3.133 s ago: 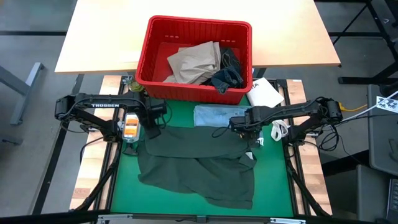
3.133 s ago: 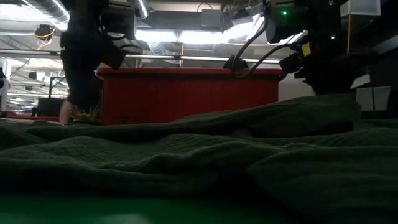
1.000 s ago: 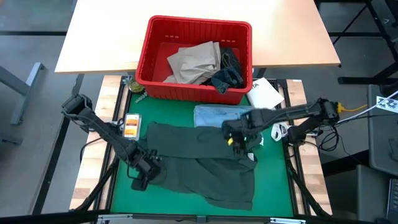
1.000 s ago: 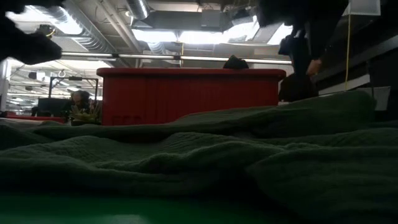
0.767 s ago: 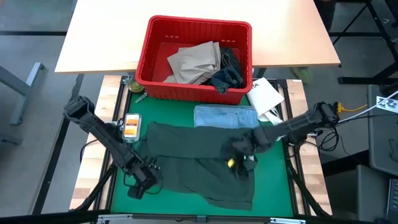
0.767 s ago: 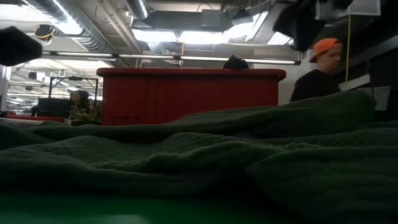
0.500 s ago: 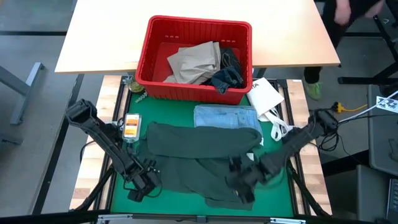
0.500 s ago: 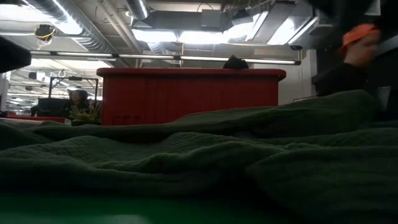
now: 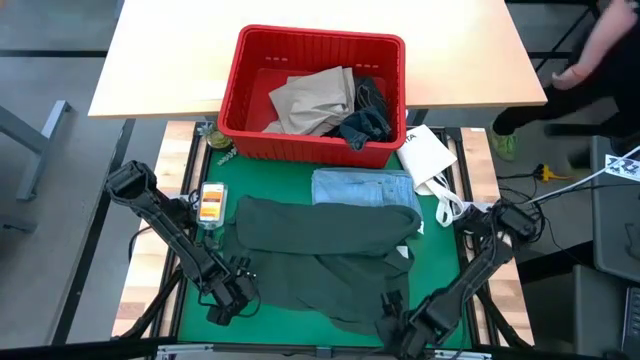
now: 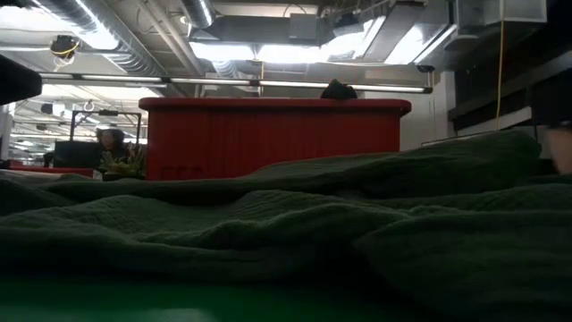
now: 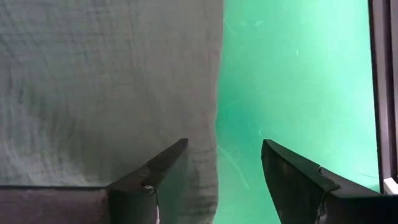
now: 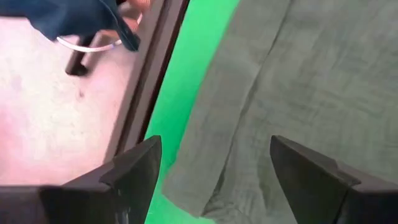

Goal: Fold Laundry from Bin
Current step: Fold the green polo shirt

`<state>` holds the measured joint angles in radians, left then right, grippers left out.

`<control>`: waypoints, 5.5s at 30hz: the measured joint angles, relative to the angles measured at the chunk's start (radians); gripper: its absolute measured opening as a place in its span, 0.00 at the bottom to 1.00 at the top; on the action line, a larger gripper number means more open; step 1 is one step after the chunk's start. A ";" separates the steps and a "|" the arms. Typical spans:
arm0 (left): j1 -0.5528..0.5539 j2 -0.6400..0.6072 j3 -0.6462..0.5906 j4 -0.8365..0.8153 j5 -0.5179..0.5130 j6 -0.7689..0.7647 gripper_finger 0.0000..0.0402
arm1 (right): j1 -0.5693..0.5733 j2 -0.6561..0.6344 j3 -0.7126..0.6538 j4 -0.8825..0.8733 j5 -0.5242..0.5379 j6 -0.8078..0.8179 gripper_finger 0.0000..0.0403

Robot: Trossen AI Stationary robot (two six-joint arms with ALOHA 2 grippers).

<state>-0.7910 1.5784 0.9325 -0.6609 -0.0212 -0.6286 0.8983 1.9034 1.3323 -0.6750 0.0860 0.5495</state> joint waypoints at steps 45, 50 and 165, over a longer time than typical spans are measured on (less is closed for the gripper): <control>-0.066 0.151 0.042 -0.004 0.006 -0.205 0.10 | -0.015 0.117 0.076 0.037 -0.106 -0.004 0.02; -0.069 0.151 0.119 -0.007 0.077 -0.205 0.03 | -0.015 0.117 0.145 0.033 -0.120 0.001 0.05; 0.306 -0.070 0.118 -0.654 -0.469 -0.176 0.23 | -0.447 -0.003 0.147 -0.896 0.115 -0.136 0.43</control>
<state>-0.4847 1.5084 1.0504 -1.3149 -0.4900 -0.8043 0.4511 1.8999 1.4796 -1.5713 0.2007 0.4131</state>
